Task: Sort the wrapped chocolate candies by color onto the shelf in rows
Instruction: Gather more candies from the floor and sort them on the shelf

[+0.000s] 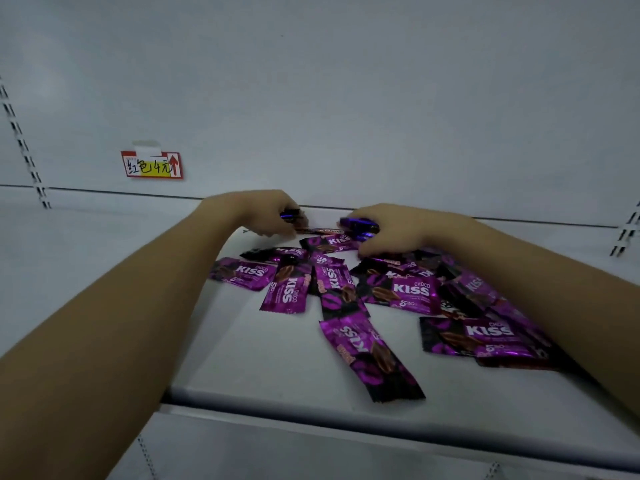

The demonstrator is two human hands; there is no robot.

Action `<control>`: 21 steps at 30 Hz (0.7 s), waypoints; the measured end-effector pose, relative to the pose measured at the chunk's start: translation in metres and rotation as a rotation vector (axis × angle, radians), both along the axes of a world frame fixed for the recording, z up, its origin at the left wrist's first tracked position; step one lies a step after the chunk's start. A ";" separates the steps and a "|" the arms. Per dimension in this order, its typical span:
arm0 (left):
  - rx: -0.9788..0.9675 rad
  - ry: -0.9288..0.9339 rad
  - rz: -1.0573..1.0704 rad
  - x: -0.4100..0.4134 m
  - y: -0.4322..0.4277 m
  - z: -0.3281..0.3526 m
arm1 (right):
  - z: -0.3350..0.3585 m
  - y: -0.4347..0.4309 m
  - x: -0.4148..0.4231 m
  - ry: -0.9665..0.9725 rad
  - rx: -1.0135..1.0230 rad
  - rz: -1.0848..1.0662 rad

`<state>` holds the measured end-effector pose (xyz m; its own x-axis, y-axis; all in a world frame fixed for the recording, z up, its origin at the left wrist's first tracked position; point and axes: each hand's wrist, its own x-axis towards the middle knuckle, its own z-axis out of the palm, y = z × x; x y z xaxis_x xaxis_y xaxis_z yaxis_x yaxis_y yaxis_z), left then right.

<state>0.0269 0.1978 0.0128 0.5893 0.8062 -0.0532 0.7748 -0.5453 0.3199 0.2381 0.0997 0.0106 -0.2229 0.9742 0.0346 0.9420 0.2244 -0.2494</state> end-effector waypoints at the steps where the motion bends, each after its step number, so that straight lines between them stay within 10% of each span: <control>1: -0.013 -0.006 0.004 -0.001 0.000 0.001 | -0.001 0.000 -0.003 -0.008 -0.035 -0.008; 9: -0.228 -0.084 0.026 0.000 -0.002 0.003 | 0.019 -0.025 0.008 0.176 -0.198 -0.017; 21: -0.171 -0.091 0.009 0.002 -0.019 0.016 | 0.022 -0.030 0.060 0.314 0.124 -0.305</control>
<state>0.0290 0.1789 0.0291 0.5908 0.7952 -0.1365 0.7430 -0.4703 0.4762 0.2982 0.0696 0.0323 0.1139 0.9779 0.1752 0.8528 -0.0058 -0.5222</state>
